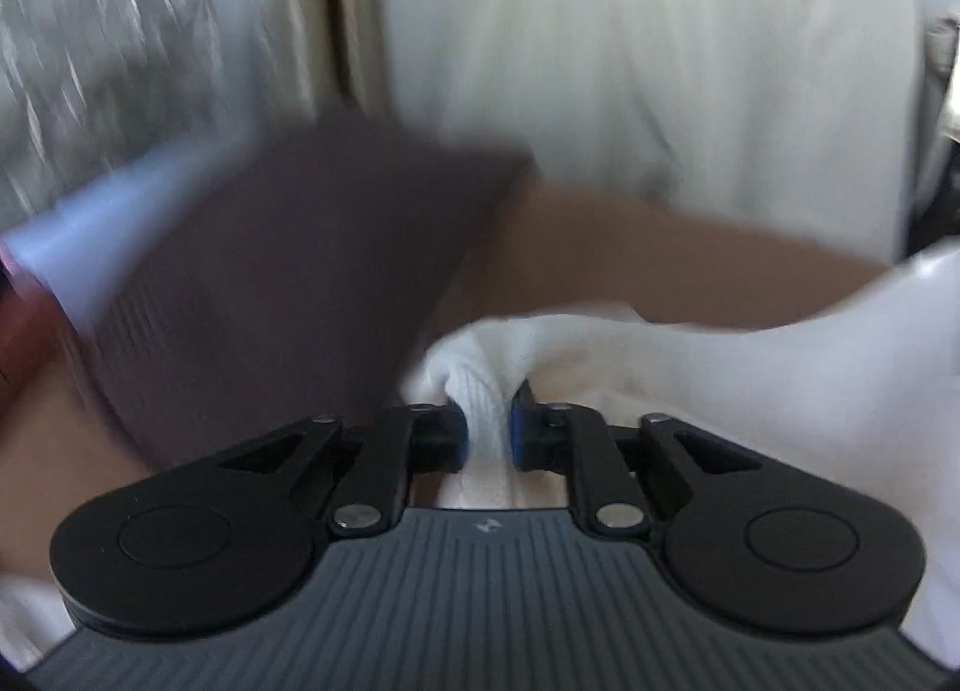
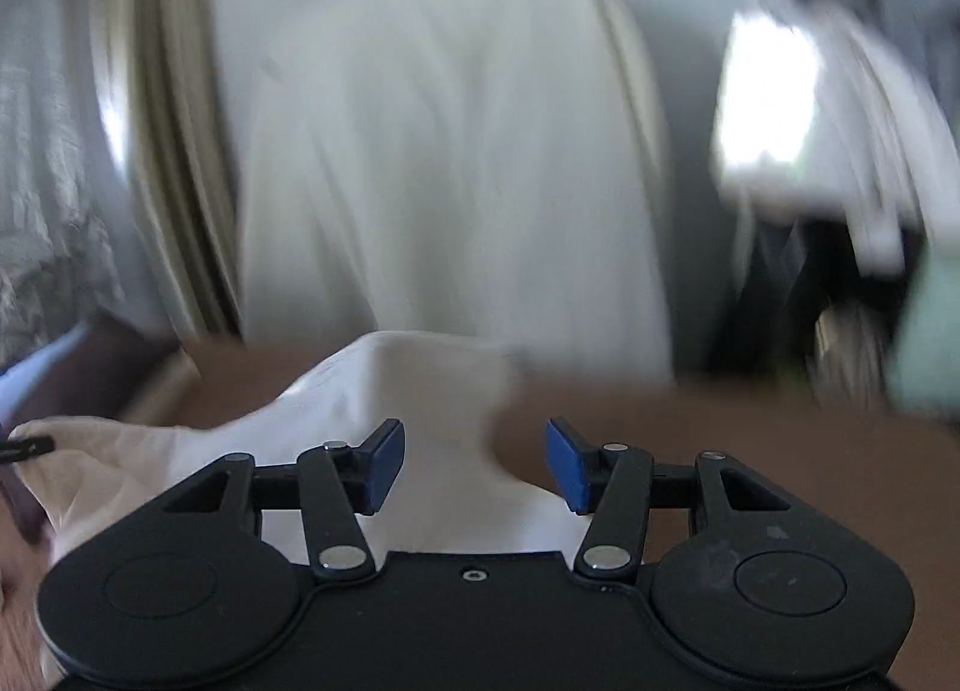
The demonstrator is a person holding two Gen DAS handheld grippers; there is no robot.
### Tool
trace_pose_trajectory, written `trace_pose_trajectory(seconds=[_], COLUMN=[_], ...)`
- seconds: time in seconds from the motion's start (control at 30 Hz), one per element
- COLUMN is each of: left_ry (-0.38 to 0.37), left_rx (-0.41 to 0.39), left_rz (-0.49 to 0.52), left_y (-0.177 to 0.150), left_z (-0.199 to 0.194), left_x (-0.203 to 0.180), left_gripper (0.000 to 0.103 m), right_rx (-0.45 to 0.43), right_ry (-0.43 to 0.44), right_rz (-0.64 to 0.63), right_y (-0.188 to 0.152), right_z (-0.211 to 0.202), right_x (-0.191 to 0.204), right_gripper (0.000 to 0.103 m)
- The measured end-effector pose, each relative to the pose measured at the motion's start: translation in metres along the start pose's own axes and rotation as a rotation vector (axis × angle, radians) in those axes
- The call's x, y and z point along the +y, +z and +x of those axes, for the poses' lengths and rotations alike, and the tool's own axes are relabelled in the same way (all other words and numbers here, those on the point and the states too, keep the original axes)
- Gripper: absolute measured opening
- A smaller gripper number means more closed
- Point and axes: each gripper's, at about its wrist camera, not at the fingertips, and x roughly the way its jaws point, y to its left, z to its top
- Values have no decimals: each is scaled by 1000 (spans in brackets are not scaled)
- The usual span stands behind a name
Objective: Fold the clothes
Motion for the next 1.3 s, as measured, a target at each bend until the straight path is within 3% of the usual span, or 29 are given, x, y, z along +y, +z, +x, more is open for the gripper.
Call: trace_pose_trajectory(seconds=[0.1, 0.17, 0.27, 0.33, 0.47, 0.6, 0.7, 0.73, 0.77, 0.8, 0.87, 0.97, 1.07, 1.17, 1.23, 1.3], left_ry=[-62, -86, -126, -149, -246, -290, -301, -305, -308, -312, -315, -327, -346, -368, -377, -376], left_rx=[63, 114, 239, 281, 320, 316, 300, 295, 290, 284, 283, 283, 292, 314, 329, 341], left_rz=[-43, -90, -152, -205, -330, -380, -389, -392, -395, -398, -392, -388, -387, -359, -335, -308], left_y=[-54, -86, -115, -126, -148, -165, -164, -164, -164, -164, -161, -158, -158, -158, -159, -160], left_z=[-15, -24, -26, -29, -32, -24, -24, -23, -23, -23, -23, -22, -22, -23, -24, -25], left_x=[10, 19, 34, 39, 50, 48, 49, 50, 50, 51, 50, 49, 52, 50, 44, 40], left_gripper=[35, 42, 42, 42, 47, 47, 47, 47, 47, 47, 47, 47, 47, 47, 49, 51], right_rx=[86, 145, 216, 236, 259, 280, 276, 266, 259, 253, 116, -75, -110, -50, 62, 121], right_ry=[-39, -75, -76, -86, 10, 64, 20, 12, 19, 26, 59, -137, -382, -640, -709, -702], right_rz=[96, 253, 488, 554, 687, 808, 765, 736, 702, 667, 602, 368, 273, 137, 86, 130], right_y=[-54, -87, -133, -163, -204, -212, -203, -197, -190, -183, -161, -124, -113, -124, -138, -151], right_z=[-3, -9, -21, -35, -42, -16, 9, 13, 17, 20, -2, -53, -72, -61, -39, -38], right_x=[-58, -103, -160, -169, -168, -155, -148, -145, -140, -134, -114, -87, -102, -112, -118, -119], right_gripper=[58, 58, 58, 58, 58, 63, 64, 57, 4, 6, 6, 4, 3, 4, 12, 16])
